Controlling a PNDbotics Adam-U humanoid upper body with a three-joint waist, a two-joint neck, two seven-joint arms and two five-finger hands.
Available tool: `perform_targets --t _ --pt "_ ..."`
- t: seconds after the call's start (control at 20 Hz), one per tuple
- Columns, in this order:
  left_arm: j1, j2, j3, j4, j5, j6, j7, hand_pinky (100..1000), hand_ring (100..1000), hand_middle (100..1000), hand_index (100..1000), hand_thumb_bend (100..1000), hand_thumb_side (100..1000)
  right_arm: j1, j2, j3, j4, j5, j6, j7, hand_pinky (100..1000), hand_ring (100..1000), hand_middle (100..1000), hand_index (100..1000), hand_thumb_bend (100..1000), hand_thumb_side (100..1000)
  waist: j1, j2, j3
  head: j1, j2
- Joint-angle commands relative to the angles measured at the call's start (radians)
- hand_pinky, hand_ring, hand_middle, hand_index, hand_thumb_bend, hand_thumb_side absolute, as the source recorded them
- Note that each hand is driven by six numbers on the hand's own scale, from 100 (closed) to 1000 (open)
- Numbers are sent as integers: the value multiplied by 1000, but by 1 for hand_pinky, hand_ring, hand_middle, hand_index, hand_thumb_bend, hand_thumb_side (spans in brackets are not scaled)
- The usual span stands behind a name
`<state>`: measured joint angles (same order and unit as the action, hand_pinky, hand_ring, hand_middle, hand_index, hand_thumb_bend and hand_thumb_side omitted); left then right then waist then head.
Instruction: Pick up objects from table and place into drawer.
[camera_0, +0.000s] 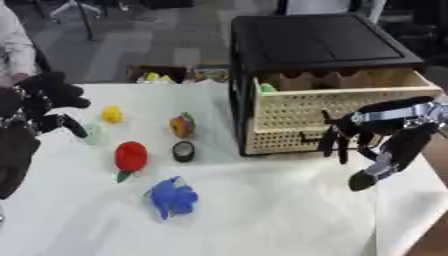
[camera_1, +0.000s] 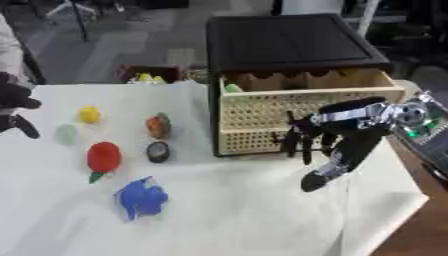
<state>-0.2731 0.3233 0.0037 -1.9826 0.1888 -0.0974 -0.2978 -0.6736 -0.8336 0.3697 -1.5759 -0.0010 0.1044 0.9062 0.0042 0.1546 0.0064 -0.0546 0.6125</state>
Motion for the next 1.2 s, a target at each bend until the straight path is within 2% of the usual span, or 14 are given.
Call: perform_targets --t 0.05,0.65,0.85,1.2 --pt "-8 8 10 -17 -4 -1 -4 514 738 716 880 128 1000 -34 -4 -18 13 9 -6 1 231 627 707 818 691 501 1 -11 1 -2 -13" --pt "-2 1 12 -17 -2 2 -9 518 736 710 878 131 1000 -91 45 -32 89 30 -16 1 200 615 696 814 686 547 3 -14 6 -5 -27" --pt "-2 0 12 -17 -2 3 -9 518 736 710 877 131 1000 -59 14 -43 60 9 -27 1 196 611 694 813 682 552 2 -13 9 -6 -31" --pt "-1 -3 13 -17 -2 6 -13 520 735 710 877 132 1000 -32 -8 -45 19 -16 -15 1 192 607 692 813 678 551 1 -11 14 -7 -32"
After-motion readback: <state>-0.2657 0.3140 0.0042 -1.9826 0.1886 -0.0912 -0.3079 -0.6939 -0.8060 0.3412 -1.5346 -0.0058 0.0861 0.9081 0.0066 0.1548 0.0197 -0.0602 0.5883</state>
